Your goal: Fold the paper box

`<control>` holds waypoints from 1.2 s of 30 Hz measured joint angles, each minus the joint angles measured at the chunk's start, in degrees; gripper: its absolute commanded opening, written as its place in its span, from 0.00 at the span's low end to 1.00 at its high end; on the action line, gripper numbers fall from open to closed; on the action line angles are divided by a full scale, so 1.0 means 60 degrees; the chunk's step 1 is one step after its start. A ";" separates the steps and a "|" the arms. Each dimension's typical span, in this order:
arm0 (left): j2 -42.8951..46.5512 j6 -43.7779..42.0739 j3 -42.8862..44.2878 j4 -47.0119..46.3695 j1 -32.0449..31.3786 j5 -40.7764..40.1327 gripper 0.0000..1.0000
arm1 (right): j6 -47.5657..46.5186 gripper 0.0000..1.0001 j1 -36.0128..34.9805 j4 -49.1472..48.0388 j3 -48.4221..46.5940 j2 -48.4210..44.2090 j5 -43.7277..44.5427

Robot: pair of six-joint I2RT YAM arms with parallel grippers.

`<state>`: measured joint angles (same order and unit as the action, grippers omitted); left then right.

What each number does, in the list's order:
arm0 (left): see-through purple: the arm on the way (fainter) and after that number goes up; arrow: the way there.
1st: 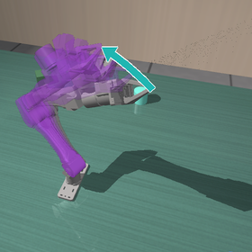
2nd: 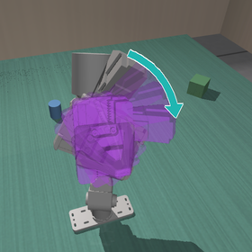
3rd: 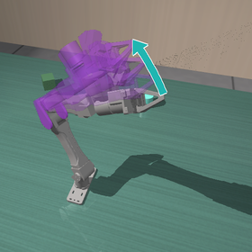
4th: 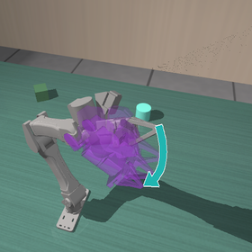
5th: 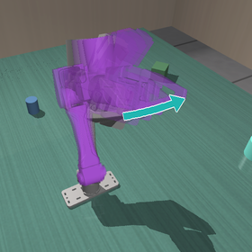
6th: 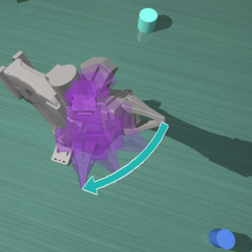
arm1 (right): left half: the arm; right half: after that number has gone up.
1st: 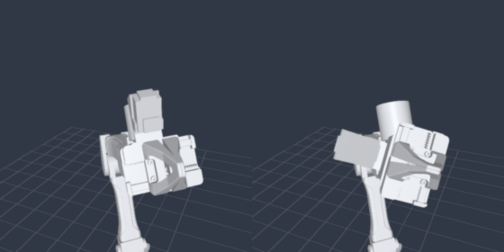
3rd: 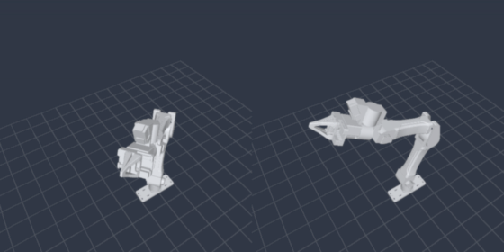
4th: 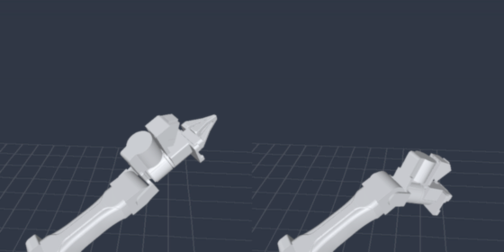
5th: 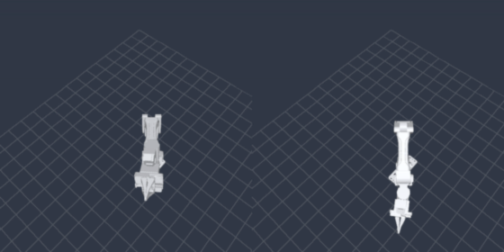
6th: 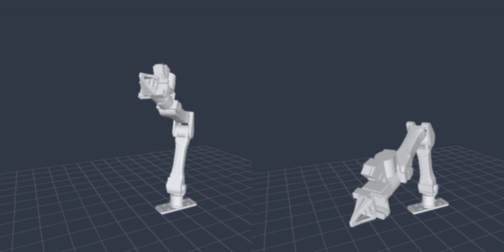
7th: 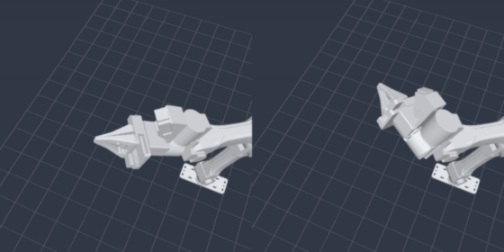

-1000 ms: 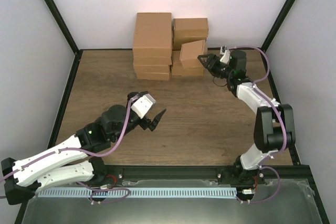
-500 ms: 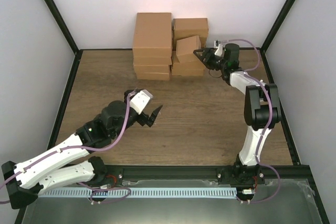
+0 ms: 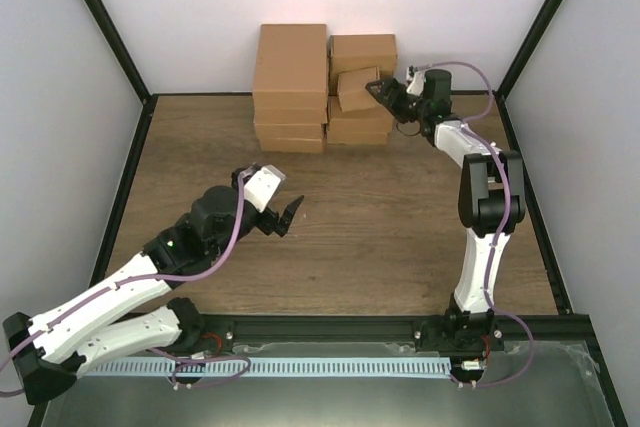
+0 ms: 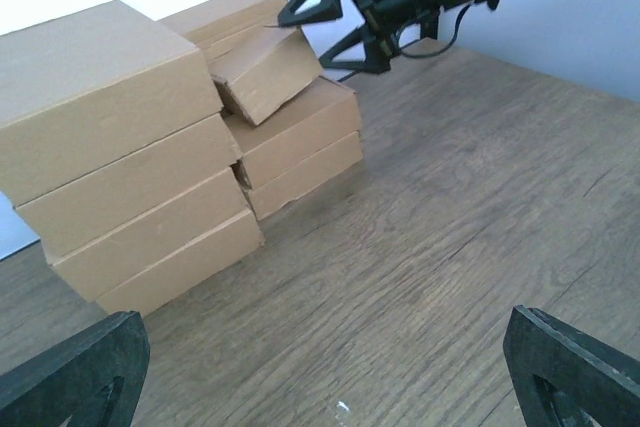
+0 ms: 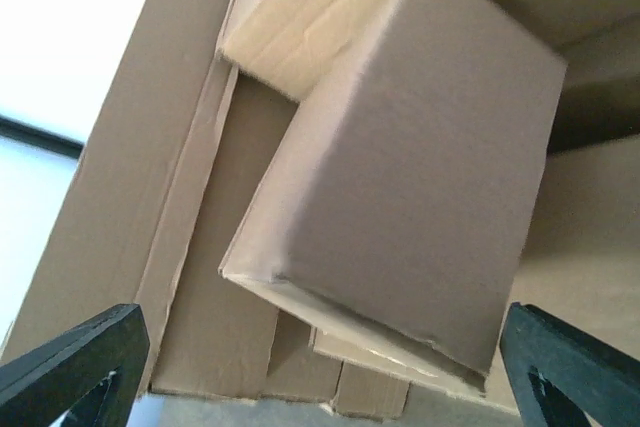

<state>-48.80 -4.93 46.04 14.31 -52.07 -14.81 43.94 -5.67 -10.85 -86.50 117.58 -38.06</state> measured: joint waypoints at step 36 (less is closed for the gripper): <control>-0.1118 0.2135 -0.2987 -0.3891 0.4870 -0.1719 1.00 | -0.5184 1.00 0.0015 -0.3763 1.0371 -0.8848 0.5067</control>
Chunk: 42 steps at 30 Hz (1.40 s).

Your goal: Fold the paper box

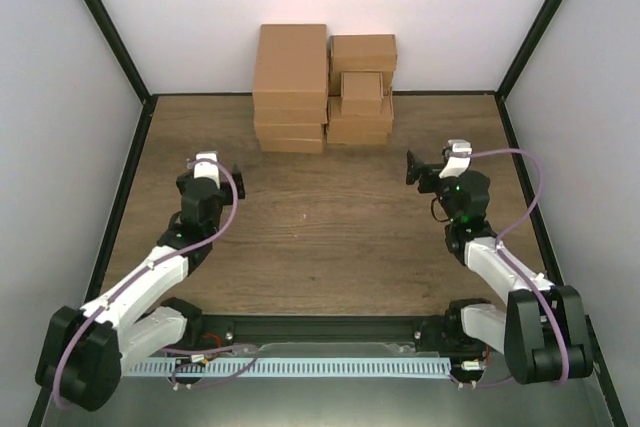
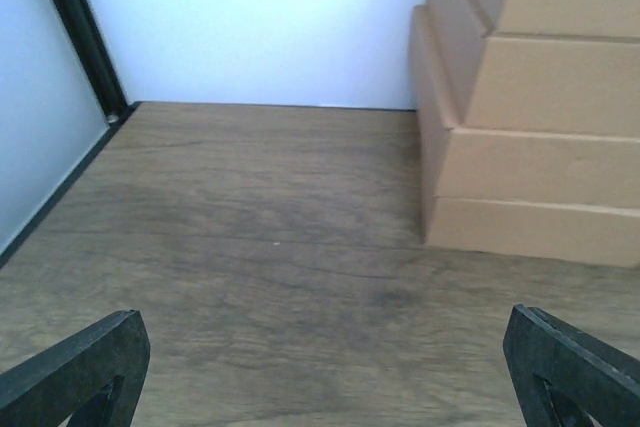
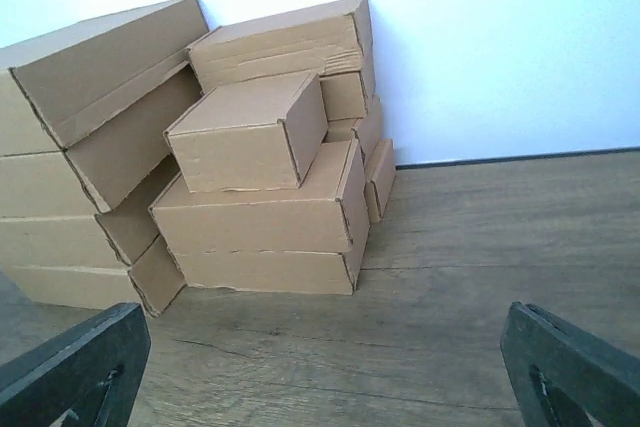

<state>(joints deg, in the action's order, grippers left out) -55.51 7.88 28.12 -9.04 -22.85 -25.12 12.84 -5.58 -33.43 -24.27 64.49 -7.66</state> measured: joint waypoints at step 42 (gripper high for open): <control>-0.5260 -0.1184 -0.1078 -0.6903 0.3923 0.2947 1.00 | -0.1993 1.00 0.1453 -0.3559 0.0557 0.2463 -0.1792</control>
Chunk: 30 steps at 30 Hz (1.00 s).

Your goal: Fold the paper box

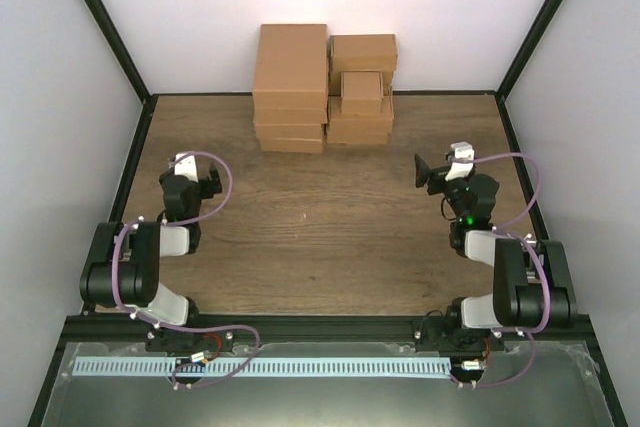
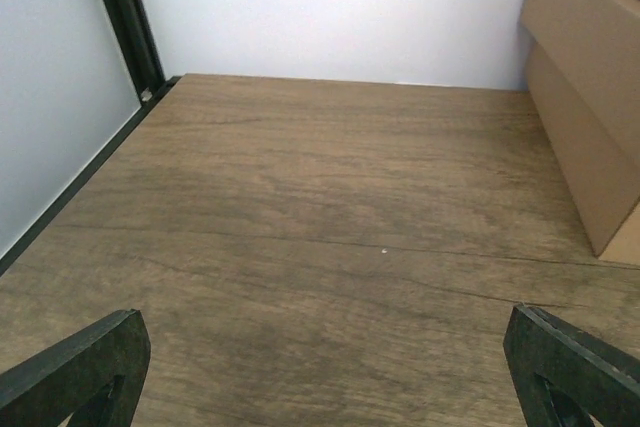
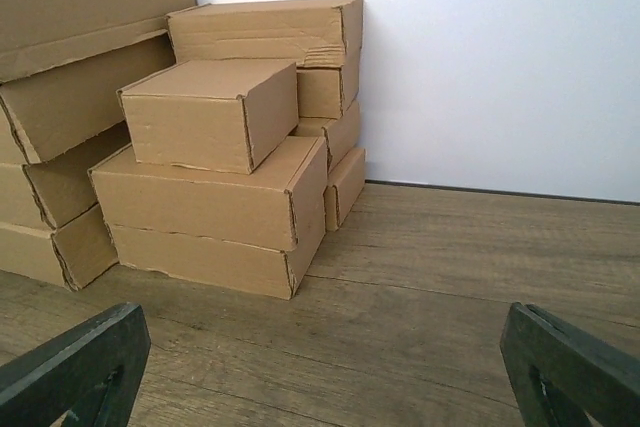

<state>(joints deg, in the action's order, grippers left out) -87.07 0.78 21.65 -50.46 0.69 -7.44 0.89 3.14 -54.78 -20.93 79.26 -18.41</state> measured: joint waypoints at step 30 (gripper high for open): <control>-0.0208 -0.0248 -0.0758 -0.1698 -0.0040 0.0525 1.00 | -0.0044 0.99 -0.0226 -0.2244 0.1373 0.1424 0.0237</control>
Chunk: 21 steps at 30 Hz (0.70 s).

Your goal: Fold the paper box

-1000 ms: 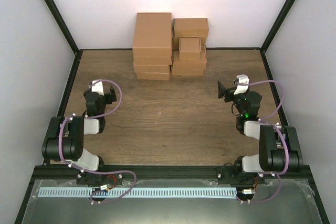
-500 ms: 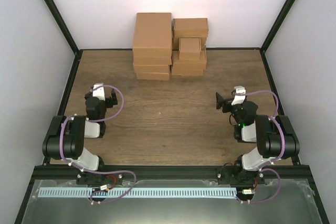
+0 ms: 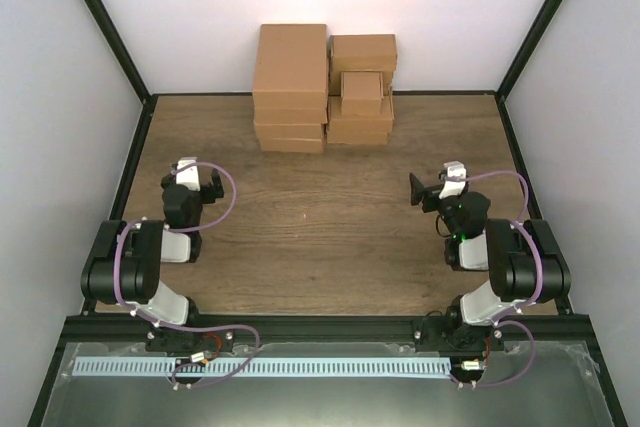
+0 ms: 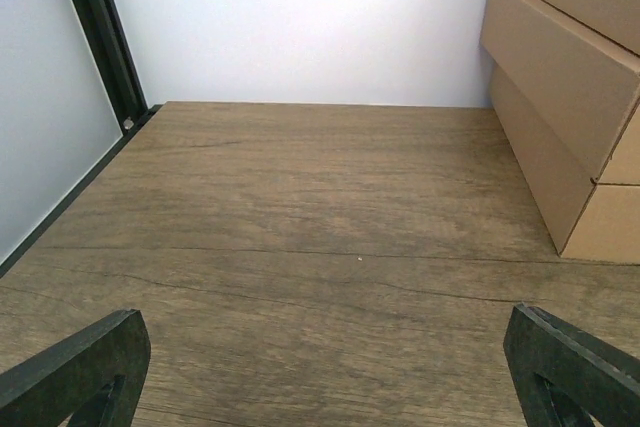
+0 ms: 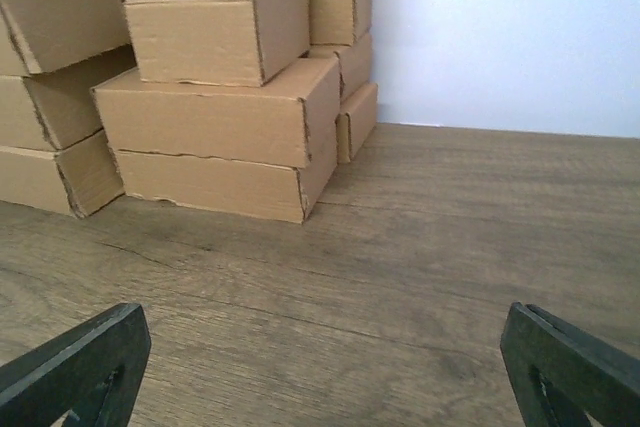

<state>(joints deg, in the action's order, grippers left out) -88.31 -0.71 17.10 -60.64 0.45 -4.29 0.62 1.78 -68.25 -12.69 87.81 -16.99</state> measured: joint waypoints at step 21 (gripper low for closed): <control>0.0000 0.0000 0.0000 -0.0025 0.0000 0.0000 1.00 | 0.0095 1.00 -0.0051 -0.0062 -0.0113 -0.0004 0.0790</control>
<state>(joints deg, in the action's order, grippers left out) -88.31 -0.71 17.10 -60.80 0.45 -4.29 1.19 1.48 -68.62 -13.37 87.79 -12.25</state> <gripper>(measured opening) 0.999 0.997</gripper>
